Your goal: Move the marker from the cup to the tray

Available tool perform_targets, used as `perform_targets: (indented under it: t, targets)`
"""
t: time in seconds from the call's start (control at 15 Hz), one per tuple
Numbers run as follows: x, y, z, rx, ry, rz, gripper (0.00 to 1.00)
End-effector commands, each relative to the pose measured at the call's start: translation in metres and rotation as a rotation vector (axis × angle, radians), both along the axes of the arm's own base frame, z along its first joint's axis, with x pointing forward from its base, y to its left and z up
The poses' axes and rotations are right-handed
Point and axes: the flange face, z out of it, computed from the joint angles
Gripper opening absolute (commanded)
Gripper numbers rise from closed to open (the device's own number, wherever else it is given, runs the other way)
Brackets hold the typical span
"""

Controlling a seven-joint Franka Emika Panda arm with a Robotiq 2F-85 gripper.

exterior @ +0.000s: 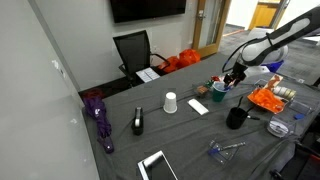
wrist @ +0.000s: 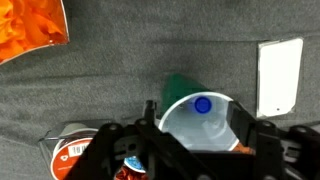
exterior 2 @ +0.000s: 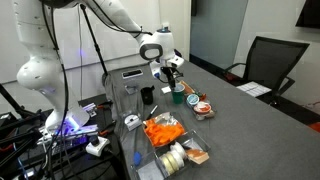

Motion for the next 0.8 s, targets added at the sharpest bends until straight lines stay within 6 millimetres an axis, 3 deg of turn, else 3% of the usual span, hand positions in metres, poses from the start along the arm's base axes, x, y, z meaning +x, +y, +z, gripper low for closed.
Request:
perform_targets:
  t: [0.0,0.4,0.73]
  targets:
    - [0.003,-0.005,-0.008,-0.017,-0.012,-0.006,0.45]
    - [0.001,-0.006,-0.021,-0.032,0.017,-0.007,0.03]
    - [0.000,-0.004,-0.019,-0.025,0.008,-0.008,0.05]
